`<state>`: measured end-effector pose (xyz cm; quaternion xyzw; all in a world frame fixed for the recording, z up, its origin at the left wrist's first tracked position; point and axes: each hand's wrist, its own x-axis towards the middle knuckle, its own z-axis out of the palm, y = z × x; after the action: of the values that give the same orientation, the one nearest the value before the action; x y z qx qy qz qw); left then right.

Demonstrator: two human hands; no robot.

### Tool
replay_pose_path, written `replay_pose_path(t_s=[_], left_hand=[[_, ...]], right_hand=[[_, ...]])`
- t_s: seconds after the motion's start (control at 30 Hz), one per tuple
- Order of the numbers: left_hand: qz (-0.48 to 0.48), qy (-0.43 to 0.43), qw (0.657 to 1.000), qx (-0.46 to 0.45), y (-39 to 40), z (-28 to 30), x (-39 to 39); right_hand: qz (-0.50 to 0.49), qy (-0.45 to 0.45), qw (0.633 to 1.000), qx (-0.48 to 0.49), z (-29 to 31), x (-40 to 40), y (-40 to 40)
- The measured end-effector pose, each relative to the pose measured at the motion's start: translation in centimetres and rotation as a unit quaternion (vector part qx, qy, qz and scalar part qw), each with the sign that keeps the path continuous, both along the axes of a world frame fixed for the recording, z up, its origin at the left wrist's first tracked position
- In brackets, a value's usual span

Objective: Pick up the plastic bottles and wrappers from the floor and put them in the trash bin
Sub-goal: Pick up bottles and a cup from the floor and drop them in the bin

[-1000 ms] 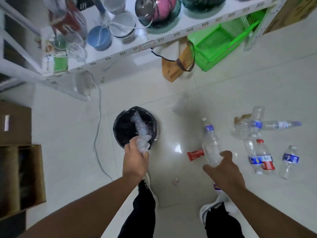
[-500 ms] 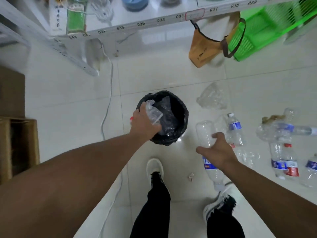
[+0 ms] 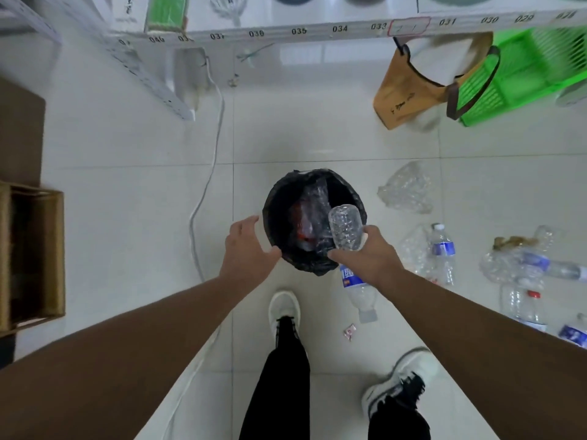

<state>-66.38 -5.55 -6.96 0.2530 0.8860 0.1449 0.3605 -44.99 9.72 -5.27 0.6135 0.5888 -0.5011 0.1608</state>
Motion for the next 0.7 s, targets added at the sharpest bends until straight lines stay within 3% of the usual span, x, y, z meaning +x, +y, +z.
replay_pose_path(t_s=[0.27,0.4,0.7], left_hand=[[-0.045,0.009,0.999,-0.019,-1.7,2.2,-0.9],[-0.062,0.009,0.998,-0.003,0.0,3.3,0.8],[-0.127,-0.005,0.992,0.004,4.4,4.4,9.5]], right_hand=[[-0.001,-0.015,0.999,0.029,1.1,0.6,0.7],[-0.010,-0.053,0.998,0.023,1.8,6.0,1.3],[-0.132,-0.079,0.988,0.032,3.2,22.5,-0.6]])
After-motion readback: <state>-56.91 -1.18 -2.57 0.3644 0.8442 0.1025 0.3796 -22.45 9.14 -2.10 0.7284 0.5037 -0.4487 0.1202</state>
